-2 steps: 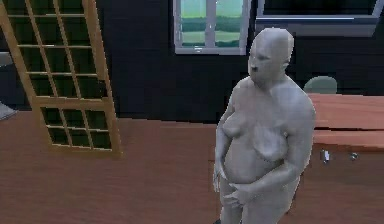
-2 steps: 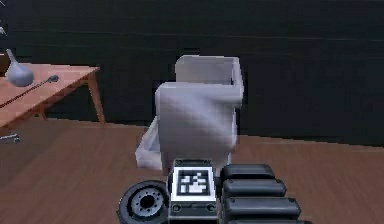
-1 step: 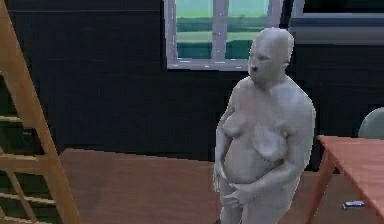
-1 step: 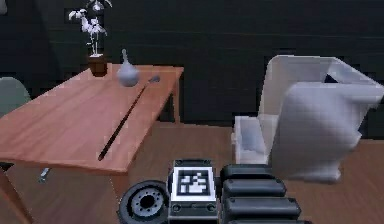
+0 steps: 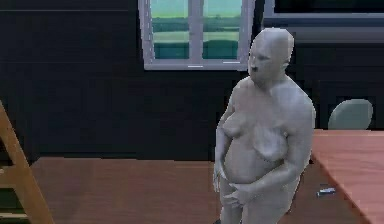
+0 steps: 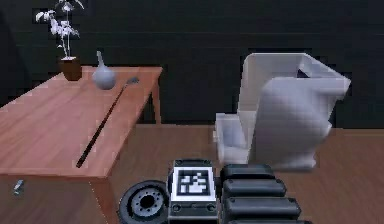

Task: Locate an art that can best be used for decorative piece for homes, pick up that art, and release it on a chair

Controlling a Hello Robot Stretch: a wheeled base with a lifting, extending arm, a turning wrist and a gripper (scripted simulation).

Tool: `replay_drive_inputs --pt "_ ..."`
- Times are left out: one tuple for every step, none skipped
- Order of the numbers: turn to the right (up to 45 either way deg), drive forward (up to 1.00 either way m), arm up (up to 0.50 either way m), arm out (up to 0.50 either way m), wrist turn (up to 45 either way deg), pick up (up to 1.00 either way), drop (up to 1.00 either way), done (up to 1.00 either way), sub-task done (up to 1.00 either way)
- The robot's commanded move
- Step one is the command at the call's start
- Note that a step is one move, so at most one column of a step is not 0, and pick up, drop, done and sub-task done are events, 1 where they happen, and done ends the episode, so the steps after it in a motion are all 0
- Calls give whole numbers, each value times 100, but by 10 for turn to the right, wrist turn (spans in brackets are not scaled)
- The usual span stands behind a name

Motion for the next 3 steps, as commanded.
replay_drive_inputs --pt "0 100 0 0 0 0 0 0 0" --pt "120 0 0 0 0 0 0 0 0" --pt "0 20 0 0 0 0 0 0 0"
